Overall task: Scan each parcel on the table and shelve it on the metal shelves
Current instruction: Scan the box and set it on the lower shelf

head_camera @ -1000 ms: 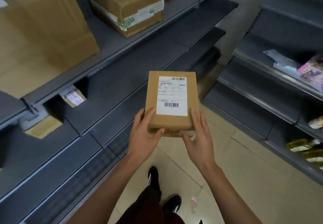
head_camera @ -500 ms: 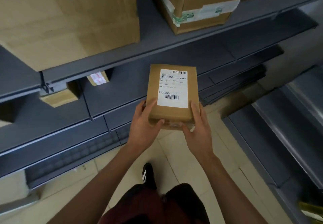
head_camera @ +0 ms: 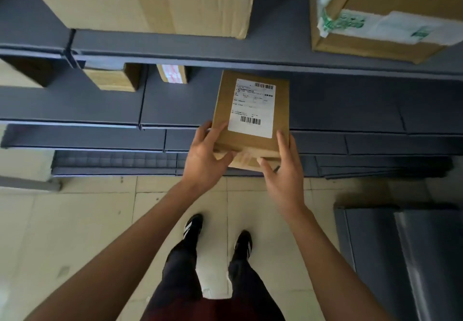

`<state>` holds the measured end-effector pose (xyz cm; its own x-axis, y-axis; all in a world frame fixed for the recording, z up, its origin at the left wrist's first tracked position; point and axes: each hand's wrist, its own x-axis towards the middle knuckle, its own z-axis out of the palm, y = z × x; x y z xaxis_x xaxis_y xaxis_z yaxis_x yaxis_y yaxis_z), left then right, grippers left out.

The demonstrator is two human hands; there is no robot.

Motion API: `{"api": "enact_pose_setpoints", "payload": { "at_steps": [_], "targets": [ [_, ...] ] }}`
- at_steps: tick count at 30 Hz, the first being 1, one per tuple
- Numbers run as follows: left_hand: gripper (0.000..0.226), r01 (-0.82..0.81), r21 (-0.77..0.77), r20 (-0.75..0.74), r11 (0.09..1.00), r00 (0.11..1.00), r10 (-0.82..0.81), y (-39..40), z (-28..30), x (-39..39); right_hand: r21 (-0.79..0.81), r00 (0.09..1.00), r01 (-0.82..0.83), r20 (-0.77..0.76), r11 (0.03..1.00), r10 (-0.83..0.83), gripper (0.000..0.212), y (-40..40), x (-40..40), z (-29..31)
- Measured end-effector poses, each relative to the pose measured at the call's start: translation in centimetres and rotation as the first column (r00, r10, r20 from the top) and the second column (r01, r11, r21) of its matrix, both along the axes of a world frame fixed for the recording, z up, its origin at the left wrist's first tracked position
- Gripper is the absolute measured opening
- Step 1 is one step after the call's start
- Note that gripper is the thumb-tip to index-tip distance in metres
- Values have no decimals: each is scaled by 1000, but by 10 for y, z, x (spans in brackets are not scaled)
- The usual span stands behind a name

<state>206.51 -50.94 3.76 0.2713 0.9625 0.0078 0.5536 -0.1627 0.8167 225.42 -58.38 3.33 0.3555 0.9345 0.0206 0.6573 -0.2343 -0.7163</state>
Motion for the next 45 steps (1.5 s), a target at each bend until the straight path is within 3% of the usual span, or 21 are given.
{"api": "enact_pose_setpoints", "payload": {
  "at_steps": [7, 14, 23, 34, 45],
  "targets": [
    [70, -107, -5, 7, 994, 994, 107, 6, -34, 19, 52, 994, -110, 21, 993, 109, 79, 27, 24, -33],
    [68, -119, 9, 63, 993, 991, 118, 25, -57, 11, 92, 997, -77, -12, 993, 79, 78, 46, 15, -60],
    [67, -114, 113, 132, 987, 986, 98, 63, -79, 6, 234, 998, -51, -29, 971, 59, 60, 79, 9, -84],
    [64, -90, 250, 139, 964, 989, 56, 125, -84, 24, 314, 996, -77, -9, 946, 84, 60, 136, 32, -97],
    [68, -123, 211, 159, 970, 983, 90, 180, -84, 39, 337, 989, -145, 28, 930, 144, 60, 190, 51, -100]
  ]
}}
